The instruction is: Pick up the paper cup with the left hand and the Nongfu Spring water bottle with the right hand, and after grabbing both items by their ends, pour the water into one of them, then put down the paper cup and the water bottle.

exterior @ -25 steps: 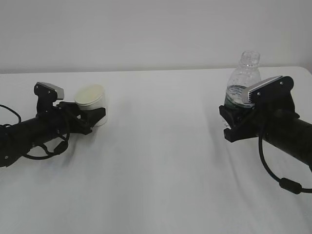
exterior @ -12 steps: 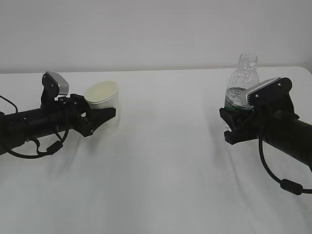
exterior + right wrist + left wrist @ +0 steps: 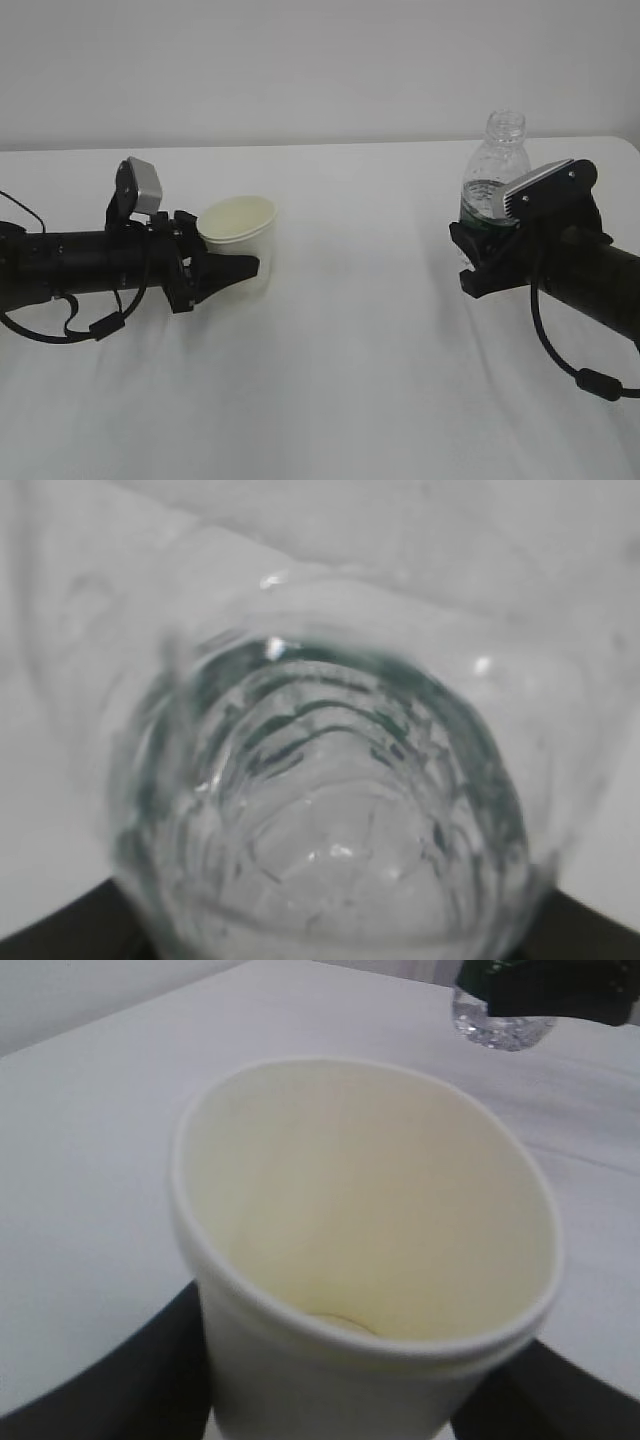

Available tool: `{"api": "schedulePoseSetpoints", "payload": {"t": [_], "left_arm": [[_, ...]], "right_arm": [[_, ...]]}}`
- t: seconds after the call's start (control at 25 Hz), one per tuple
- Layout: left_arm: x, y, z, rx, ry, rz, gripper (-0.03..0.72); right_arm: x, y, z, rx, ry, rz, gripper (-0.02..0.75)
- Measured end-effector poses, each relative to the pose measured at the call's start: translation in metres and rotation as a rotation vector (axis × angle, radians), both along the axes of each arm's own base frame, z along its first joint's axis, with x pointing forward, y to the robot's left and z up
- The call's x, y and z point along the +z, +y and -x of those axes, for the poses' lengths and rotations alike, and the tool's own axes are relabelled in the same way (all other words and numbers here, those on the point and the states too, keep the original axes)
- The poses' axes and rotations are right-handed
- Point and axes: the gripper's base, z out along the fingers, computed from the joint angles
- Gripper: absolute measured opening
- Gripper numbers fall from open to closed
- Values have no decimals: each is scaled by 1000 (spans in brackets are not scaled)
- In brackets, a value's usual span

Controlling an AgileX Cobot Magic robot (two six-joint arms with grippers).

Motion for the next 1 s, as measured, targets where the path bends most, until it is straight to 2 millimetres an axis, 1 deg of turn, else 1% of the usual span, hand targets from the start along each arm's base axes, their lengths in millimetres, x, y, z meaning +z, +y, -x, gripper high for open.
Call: {"api": "schedulePoseSetpoints", "payload": {"t": [0.44, 0.76, 1.0], "left_arm": [[-1, -55, 25, -175, 5, -6, 456], [0, -93, 48, -280, 2, 1, 455], [2, -115, 60, -303, -1, 20, 453]], "right_arm": [[0, 1, 1, 19, 0, 9, 405], [-1, 8, 5, 130, -6, 51, 405], [-3, 10, 6, 176, -18, 117, 405]]}}
